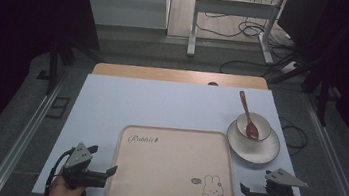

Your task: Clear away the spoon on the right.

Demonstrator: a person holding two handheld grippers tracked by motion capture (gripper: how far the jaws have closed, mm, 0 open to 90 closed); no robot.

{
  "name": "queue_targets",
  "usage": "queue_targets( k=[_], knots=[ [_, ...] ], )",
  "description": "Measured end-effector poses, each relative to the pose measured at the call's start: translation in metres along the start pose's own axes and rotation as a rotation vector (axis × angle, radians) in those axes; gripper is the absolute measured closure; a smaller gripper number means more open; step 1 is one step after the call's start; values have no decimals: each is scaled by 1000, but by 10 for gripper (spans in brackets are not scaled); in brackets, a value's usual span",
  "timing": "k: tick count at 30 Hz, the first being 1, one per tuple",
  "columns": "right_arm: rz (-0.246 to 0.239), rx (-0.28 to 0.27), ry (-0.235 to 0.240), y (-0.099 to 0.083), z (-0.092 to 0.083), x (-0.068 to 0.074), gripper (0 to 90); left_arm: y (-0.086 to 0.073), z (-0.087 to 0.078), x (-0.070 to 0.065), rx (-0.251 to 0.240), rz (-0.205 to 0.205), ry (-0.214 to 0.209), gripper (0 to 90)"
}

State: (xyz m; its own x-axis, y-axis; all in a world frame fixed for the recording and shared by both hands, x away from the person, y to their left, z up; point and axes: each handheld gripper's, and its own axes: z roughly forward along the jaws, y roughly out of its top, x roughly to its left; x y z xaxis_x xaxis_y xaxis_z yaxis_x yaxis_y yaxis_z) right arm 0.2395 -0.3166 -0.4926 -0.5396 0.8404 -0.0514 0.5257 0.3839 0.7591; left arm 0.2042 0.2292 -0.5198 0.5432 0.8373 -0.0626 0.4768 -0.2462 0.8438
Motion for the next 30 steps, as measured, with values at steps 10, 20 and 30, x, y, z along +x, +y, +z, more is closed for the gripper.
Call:
queue_targets(
  k=[10,20,30],
  knots=[
    [-1,-45,1,10,-1,-4,5,0,0,0,2,5,-3,36],
    [-2,-57,28,21,3,-9,9,0,1,0,5,1,-2,41],
    [0,-69,28,31,5,-12,5,0,0,0,1,0,-2,41]
  ],
)
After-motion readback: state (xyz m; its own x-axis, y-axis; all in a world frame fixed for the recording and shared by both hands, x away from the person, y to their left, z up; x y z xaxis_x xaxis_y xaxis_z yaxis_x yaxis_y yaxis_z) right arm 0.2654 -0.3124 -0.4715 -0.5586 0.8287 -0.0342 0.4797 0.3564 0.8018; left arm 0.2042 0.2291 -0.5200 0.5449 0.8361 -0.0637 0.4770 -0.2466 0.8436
